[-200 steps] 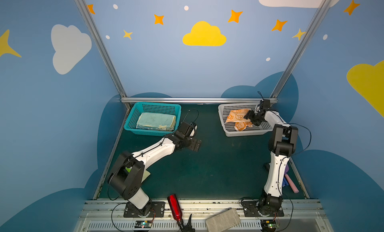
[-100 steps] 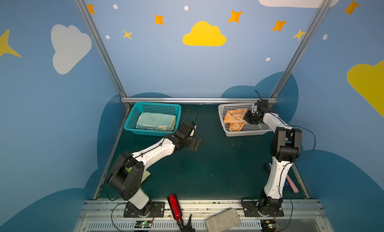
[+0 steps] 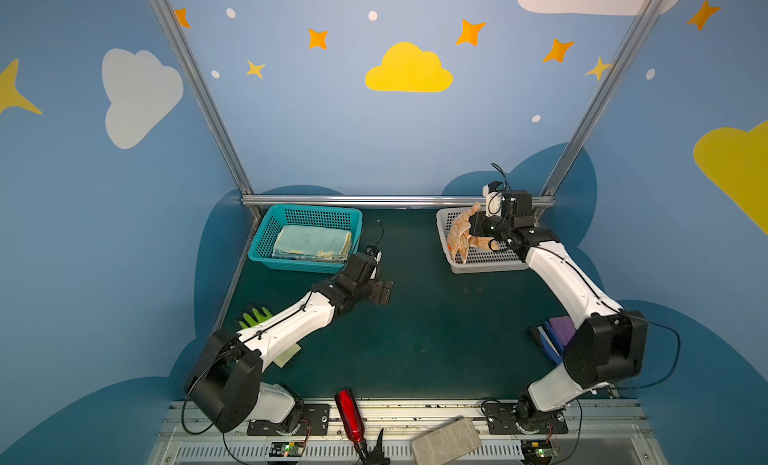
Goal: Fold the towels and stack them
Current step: 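Lift the orange towel out of the white basket toward table center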
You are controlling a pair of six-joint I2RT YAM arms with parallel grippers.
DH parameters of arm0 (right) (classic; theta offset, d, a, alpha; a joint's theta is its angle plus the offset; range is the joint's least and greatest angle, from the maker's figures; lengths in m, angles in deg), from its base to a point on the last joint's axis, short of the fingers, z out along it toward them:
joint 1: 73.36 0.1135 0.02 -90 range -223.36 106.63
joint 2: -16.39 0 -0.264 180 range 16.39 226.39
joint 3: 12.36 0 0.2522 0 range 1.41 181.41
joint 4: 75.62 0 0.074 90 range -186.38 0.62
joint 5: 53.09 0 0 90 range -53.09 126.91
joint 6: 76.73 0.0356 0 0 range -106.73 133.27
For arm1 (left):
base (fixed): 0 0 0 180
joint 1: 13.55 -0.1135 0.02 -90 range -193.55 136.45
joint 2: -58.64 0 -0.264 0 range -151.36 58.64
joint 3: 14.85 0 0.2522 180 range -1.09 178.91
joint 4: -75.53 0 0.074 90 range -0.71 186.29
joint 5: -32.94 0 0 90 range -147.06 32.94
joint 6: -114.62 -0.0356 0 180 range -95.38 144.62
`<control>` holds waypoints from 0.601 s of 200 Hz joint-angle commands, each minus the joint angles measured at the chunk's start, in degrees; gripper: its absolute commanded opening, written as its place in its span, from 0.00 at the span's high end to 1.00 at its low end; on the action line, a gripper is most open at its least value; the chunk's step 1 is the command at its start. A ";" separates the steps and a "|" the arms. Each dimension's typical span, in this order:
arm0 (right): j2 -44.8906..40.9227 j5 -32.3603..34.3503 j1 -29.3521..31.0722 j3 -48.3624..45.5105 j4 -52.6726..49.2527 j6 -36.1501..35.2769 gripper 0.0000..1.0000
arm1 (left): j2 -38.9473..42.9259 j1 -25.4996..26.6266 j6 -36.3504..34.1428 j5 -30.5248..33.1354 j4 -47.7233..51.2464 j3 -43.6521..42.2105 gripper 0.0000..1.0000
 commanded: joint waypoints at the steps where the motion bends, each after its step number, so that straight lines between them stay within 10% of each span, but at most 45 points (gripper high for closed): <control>1: -6.60 1.77 3.70 -3.16 3.27 -5.76 1.00 | 3.76 0.04 1.46 2.84 -3.25 -1.84 0.00; 120: -15.61 -2.43 27.35 -7.07 -0.72 -11.75 1.00 | 19.67 -0.46 3.52 13.64 -3.41 -10.45 0.00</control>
